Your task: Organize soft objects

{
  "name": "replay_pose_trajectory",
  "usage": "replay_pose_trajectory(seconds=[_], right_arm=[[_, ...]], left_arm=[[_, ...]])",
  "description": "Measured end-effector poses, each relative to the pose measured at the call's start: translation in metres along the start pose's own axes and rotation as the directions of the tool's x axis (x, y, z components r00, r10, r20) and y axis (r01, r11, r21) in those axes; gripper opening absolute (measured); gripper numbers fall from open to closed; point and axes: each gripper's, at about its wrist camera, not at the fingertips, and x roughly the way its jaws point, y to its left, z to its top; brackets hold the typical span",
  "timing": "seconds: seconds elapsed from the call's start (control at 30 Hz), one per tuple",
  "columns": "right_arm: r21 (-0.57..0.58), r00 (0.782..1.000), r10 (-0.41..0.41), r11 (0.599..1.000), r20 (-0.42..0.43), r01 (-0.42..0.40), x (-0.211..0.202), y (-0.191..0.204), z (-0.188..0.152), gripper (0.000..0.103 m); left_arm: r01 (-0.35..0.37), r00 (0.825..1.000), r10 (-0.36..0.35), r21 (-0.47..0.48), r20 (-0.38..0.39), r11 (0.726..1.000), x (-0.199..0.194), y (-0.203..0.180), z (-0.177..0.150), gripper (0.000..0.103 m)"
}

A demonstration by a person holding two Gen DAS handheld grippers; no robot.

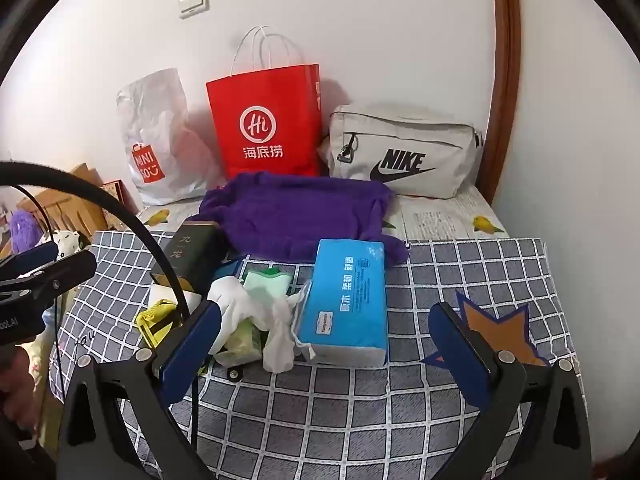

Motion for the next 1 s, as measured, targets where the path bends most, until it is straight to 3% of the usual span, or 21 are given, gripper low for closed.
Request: replay_pose_trajectory(seconds=[0.13, 0.17, 0.4, 1.0], right_arm=[[-0.017, 1.0, -0.006, 1.0, 0.006, 0.006, -0.003, 0.0, 0.0, 0.102], [-0.022, 1.0, -0.008, 1.0, 0.008, 0.008, -0.005, 0.0, 0.001, 0.102], [-0.005, 1.0, 0.001, 1.0, -0.001, -0.001, -0.012, -0.001, 0.0, 0.102], [-0.009, 1.0, 0.004, 1.0, -0.009, -0.004, -0.012, 0.008, 0.003, 0.102]], left_arm=[[-0.013, 1.0, 0.013, 0.009, -0.016, 1.0, 0.001, -0.001, 0.002, 0.103], [-0.016, 0.999, 0.016, 0.007, 0.029, 1.0, -0.006, 0.0, -0.003, 0.103], [-0.031, 1.0, 0.031, -0.01, -0.004, 0.999, -0.006, 0.003, 0.0, 0.103], [-0.05, 0.999, 0.051, -0.009, 0.015, 0.999, -0.013, 0.005, -0.002, 0.103]])
